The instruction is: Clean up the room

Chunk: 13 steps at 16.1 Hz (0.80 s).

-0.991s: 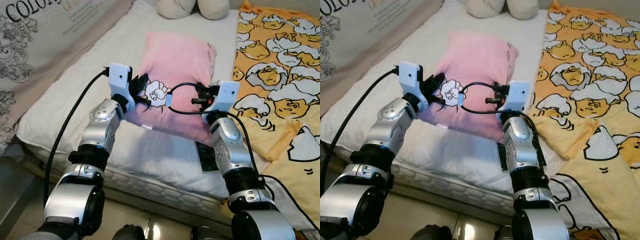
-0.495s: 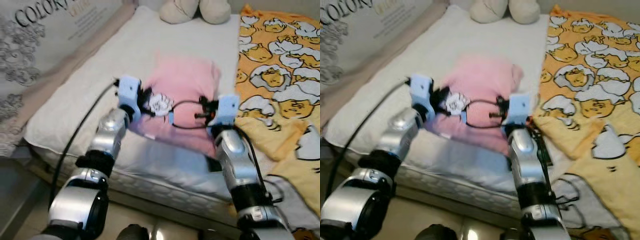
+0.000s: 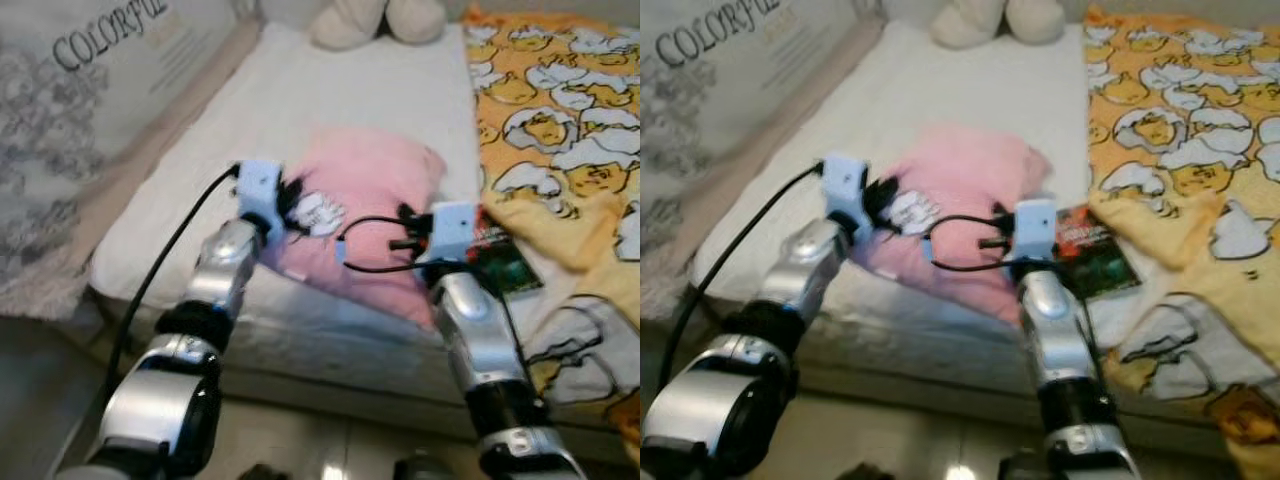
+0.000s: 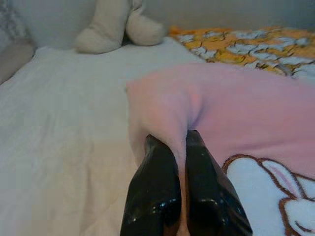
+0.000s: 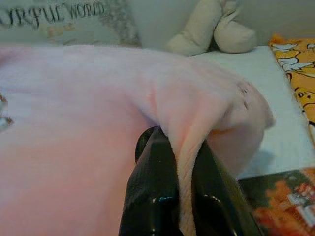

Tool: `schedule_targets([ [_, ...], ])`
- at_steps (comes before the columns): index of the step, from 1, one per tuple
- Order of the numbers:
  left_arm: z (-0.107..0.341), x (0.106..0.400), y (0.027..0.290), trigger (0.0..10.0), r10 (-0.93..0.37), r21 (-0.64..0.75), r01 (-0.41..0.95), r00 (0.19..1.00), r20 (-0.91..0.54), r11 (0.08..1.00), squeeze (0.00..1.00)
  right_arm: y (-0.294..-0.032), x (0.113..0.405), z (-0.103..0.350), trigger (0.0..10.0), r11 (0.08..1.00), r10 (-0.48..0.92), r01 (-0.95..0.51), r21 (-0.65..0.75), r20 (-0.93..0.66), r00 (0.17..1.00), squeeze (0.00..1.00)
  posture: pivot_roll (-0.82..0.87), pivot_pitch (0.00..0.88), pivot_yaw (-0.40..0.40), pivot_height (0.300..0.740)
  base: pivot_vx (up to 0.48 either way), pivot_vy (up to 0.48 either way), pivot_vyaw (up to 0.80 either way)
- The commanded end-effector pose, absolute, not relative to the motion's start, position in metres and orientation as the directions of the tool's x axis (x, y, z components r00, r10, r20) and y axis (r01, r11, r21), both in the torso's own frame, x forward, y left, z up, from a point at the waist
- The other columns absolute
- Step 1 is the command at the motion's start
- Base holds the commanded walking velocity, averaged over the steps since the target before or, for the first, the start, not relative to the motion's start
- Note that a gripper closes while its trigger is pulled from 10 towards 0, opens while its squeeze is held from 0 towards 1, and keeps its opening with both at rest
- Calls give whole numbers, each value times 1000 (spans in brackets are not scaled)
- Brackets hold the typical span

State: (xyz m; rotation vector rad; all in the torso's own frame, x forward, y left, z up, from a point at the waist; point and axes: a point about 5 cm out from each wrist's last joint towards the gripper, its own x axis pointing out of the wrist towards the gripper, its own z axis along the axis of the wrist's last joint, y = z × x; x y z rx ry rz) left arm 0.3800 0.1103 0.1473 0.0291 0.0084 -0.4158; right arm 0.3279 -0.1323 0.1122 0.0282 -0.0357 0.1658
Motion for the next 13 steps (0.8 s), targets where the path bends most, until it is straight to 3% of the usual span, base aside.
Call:
schedule_targets([
  [1,149,383,142,10000,-295,34,295,956,-2,955,0,-133,329,117,10000,988,143,-146,44,57,988,0,-203,0,106,740,0,480,0],
  [5,148,383,142,10000,-255,-4,255,967,8,967,0,-135,327,115,10000,988,148,-150,36,45,988,0,-207,0,101,740,0,480,0],
  [8,143,381,138,10000,-241,14,241,971,1,970,0,-137,329,115,10000,989,150,-151,12,37,988,0,-205,0,94,740,0,480,569],
  [13,150,382,138,10000,-203,19,202,978,51,979,0,-136,329,115,10000,987,161,-161,4,33,986,0,-204,0,91,740,93,0,0],
])
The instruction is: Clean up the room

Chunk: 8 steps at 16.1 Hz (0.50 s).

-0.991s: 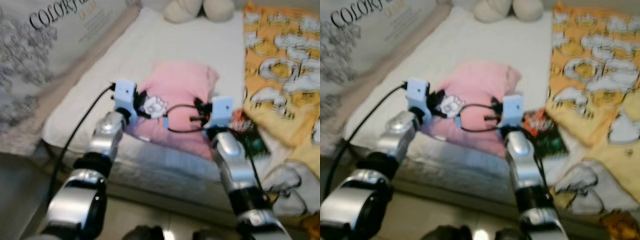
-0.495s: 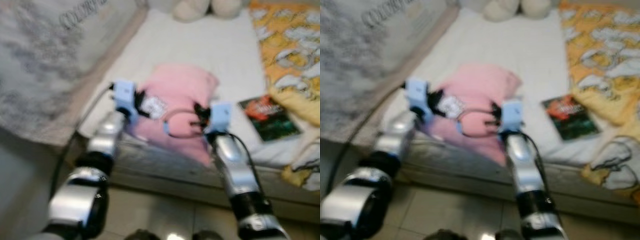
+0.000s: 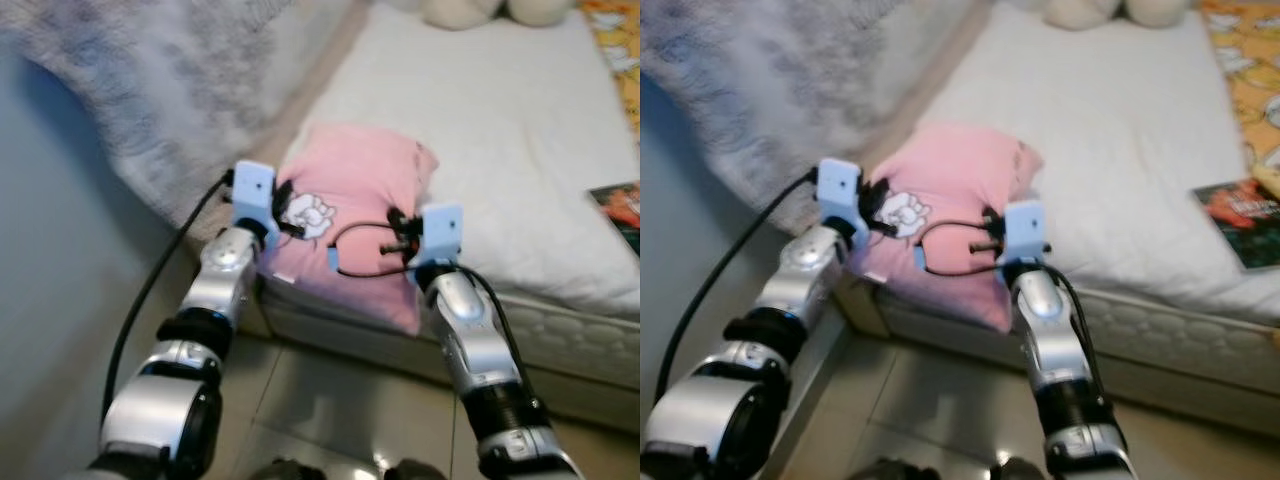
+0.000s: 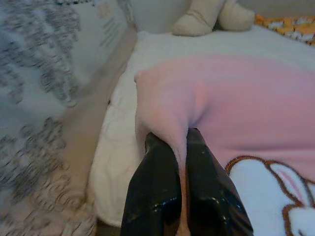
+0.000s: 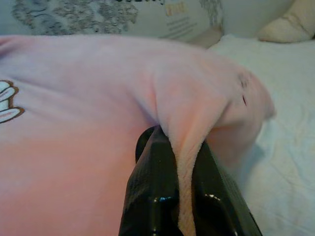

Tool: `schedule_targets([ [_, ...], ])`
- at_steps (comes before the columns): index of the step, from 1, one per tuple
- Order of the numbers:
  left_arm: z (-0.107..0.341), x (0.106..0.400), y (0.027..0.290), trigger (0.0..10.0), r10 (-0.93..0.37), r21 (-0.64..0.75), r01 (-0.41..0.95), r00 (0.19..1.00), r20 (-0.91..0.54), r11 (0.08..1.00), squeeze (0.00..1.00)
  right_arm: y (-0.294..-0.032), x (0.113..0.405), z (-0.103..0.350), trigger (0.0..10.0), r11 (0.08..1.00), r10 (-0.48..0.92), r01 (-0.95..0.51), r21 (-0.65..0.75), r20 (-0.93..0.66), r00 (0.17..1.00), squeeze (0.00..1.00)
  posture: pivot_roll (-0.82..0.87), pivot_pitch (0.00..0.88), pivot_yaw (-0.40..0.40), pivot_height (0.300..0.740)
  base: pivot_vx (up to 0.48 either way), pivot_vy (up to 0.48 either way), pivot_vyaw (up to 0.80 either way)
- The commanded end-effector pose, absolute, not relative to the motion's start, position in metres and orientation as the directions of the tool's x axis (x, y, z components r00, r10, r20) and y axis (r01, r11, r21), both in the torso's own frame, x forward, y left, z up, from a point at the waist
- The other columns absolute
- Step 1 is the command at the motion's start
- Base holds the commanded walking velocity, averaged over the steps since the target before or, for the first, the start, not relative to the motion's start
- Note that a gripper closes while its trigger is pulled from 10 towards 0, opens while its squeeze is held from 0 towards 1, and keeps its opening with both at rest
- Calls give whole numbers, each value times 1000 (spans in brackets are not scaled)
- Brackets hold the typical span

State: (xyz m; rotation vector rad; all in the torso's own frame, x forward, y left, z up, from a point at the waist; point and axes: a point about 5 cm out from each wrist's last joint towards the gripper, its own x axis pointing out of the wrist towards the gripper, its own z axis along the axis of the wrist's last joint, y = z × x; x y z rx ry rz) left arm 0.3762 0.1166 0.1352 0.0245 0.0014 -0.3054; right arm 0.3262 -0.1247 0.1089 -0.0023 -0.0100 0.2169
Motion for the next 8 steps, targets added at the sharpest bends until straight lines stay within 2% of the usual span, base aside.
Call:
schedule_targets([
  [1,151,382,140,10000,-193,32,191,979,64,981,0,-135,328,115,10000,986,165,-165,9,33,986,0,-204,0,91,740,469,0,0],
  [8,148,380,131,10000,-224,67,220,973,57,973,0,-137,327,110,10000,987,162,-162,3,21,987,0,-205,0,90,740,474,0,0],
])
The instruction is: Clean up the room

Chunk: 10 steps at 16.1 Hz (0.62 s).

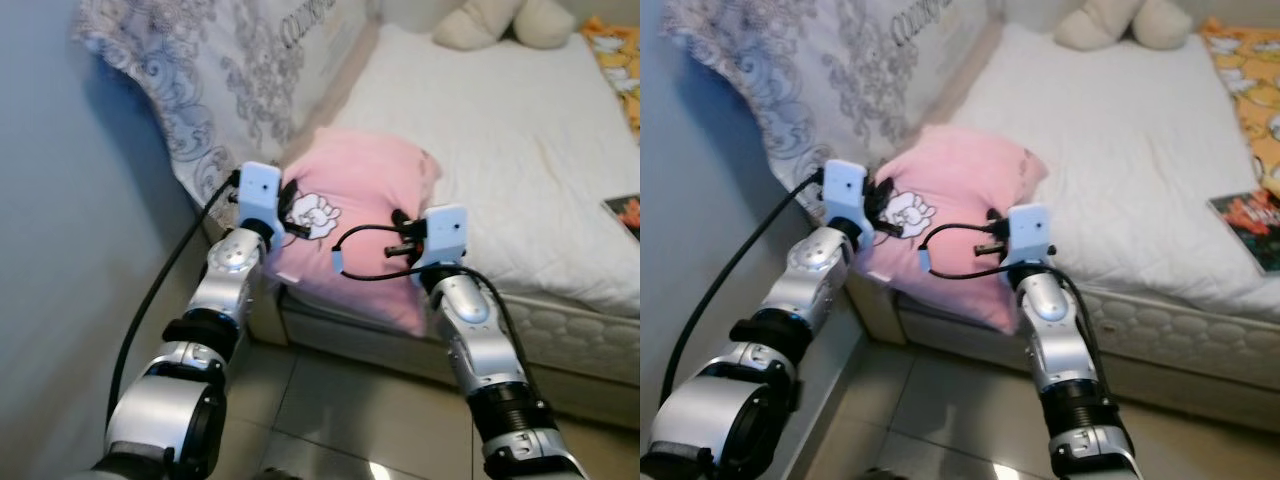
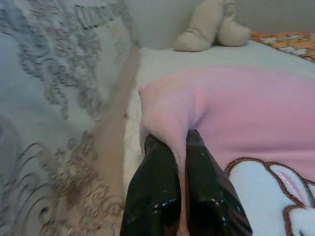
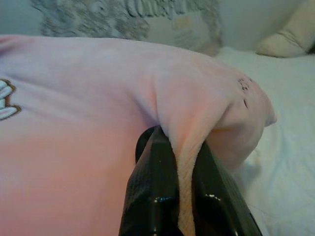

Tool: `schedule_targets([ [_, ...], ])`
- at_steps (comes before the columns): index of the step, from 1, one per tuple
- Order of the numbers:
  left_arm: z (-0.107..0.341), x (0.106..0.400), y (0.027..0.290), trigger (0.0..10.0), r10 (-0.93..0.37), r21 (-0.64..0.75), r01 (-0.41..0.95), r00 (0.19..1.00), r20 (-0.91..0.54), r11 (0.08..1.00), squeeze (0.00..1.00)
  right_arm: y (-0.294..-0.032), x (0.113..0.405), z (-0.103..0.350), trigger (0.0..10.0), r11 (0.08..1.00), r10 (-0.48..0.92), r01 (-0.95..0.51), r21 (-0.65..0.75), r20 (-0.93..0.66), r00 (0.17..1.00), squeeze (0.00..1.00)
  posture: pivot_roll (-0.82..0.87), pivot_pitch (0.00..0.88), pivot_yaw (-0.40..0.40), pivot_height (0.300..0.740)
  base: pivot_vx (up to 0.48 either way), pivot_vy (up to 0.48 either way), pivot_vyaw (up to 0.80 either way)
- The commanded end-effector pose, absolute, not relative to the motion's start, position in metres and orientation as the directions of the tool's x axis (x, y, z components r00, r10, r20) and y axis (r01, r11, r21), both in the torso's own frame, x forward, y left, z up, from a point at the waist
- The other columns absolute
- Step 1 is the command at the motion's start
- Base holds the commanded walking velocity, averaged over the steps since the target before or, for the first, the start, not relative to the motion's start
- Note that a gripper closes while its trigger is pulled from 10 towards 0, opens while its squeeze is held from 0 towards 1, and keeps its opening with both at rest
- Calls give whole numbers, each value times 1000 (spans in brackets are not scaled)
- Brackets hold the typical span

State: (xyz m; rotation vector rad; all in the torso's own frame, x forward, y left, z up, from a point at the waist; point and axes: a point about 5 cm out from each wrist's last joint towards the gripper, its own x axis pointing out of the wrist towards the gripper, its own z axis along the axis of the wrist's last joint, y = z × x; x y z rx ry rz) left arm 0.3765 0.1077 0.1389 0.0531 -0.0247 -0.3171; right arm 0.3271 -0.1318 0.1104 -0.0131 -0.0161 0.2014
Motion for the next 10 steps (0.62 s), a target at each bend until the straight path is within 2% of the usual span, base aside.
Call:
schedule_targets([
  [1,149,381,130,10000,-229,72,224,972,58,972,0,-136,327,110,10000,987,163,-163,2,20,986,0,-205,0,92,740,480,0,0],
  [10,153,383,120,10000,-231,77,226,971,66,971,0,-138,328,109,10000,988,153,-153,3,17,988,0,-198,0,94,740,480,0,0],
])
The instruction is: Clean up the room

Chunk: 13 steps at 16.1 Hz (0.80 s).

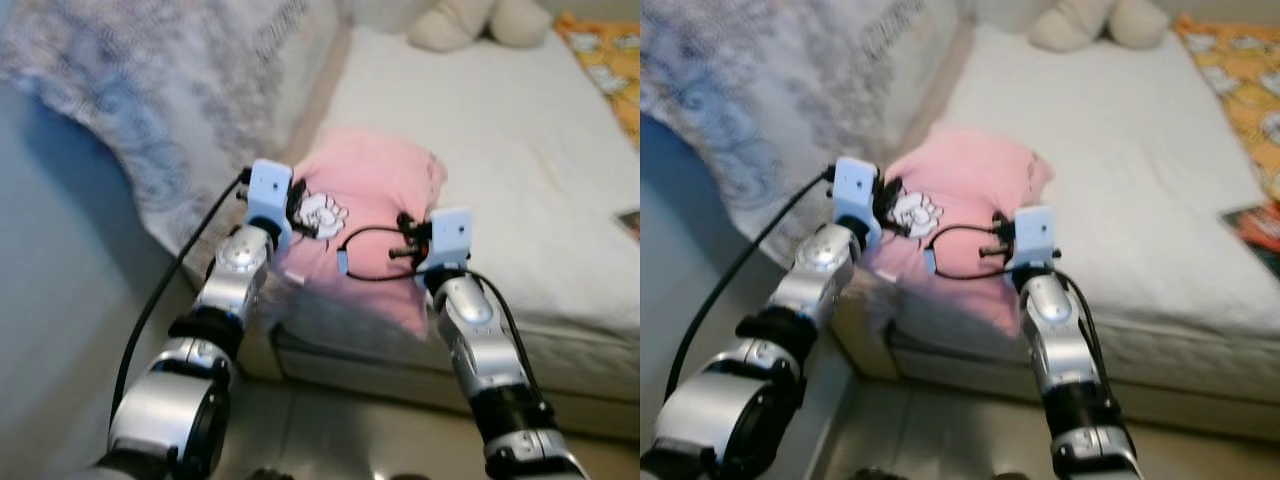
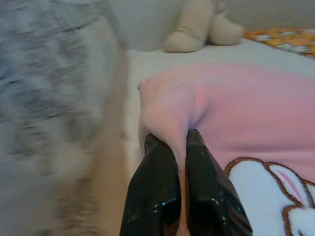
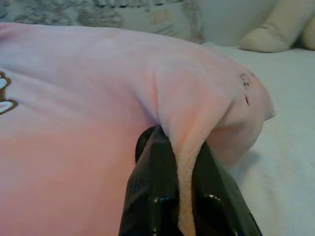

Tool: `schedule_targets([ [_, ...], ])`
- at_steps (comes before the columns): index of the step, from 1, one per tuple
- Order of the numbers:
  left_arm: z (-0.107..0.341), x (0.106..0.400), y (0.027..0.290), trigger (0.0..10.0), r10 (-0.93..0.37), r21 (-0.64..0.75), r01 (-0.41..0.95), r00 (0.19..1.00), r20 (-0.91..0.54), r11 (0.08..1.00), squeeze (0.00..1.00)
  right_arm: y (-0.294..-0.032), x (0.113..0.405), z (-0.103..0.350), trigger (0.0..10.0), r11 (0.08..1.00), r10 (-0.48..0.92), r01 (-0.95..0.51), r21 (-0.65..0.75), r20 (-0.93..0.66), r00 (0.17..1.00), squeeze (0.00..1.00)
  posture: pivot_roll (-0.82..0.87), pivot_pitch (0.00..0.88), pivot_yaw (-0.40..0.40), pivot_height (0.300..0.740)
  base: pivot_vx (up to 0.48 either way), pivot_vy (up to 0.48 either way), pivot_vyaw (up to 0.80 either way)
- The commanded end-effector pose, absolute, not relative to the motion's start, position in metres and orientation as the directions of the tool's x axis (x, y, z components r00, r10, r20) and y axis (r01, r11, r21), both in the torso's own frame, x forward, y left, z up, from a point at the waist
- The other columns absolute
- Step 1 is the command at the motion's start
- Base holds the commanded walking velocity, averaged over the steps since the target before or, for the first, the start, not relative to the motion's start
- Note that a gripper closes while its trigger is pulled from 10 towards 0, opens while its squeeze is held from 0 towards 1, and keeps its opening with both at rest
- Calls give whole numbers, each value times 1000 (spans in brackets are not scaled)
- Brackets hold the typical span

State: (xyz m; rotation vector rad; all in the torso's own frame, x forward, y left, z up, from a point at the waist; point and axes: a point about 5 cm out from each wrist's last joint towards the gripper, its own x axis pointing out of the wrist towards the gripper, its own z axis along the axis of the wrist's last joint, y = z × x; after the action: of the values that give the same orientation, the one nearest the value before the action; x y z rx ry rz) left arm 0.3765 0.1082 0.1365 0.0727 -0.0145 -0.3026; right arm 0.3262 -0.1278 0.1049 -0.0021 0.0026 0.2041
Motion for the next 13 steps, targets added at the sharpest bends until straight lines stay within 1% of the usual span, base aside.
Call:
schedule_targets([
  [1,154,383,119,10000,-226,73,221,972,68,973,0,-140,329,110,10000,988,151,-151,1,18,988,0,-198,0,94,740,480,0,0],
  [6,157,385,110,10000,-205,34,203,976,72,979,0,-147,338,118,10000,989,150,-150,-11,33,988,0,-189,0,95,740,480,0,0],
  [9,159,386,98,10000,-217,9,217,974,71,976,0,-152,343,124,10000,989,147,-146,-32,41,988,0,-176,5,92,740,480,0,0],
  [11,162,387,68,10000,-243,-39,245,969,51,969,0,-164,358,138,10000,983,146,-140,-117,41,988,0,-165,24,97,740,480,0,0],
  [12,162,389,60,10000,-236,-32,237,971,26,971,0,-172,366,141,10000,980,133,-130,-150,12,991,0,-163,39,98,740,480,0,0],
  [13,161,390,56,10000,-192,1,192,981,-10,981,0,-176,374,142,10000,971,135,-138,-193,-29,990,0,-164,62,96,740,270,0,0],
])
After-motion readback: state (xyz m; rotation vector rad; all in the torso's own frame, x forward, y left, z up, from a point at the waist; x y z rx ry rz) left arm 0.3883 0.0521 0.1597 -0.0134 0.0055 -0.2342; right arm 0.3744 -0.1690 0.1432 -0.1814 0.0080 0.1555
